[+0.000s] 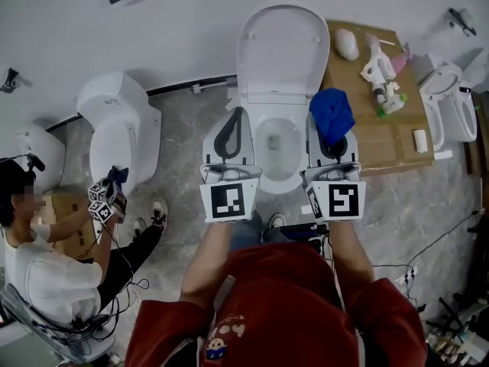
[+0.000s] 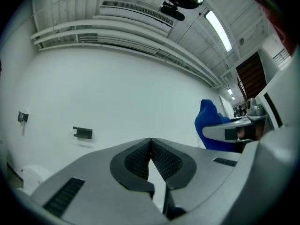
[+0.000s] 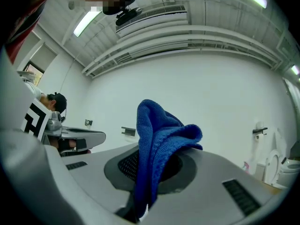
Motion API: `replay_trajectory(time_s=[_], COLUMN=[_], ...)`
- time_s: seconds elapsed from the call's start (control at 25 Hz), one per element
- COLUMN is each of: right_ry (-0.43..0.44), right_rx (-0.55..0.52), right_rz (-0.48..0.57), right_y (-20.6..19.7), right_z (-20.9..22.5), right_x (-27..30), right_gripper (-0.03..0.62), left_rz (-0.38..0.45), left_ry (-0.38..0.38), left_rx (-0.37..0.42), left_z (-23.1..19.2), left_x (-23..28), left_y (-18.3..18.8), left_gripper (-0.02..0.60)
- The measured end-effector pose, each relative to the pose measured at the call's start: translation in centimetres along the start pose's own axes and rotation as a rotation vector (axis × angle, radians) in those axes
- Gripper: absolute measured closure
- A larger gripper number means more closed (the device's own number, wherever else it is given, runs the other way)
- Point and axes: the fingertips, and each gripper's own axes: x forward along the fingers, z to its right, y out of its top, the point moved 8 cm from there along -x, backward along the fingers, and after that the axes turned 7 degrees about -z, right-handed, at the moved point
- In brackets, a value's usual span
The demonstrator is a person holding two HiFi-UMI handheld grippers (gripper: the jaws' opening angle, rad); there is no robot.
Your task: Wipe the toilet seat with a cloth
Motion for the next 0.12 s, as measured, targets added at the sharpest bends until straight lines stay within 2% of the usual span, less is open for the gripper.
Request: replay_trajectory(time_s=[0.12], right_ry=[0.003], right_rx=[-0.009], right_rz=[0.016], right_y=[0.34], right_z=[-0.46], right_x=[0.21], right_gripper=[0.539], left_rz=[0.023], left_ry=[0.001], left_rx=[-0.001], left_z=[-0.31], left_x=[-0.15], left_y=[0.31], left_gripper=[0.565])
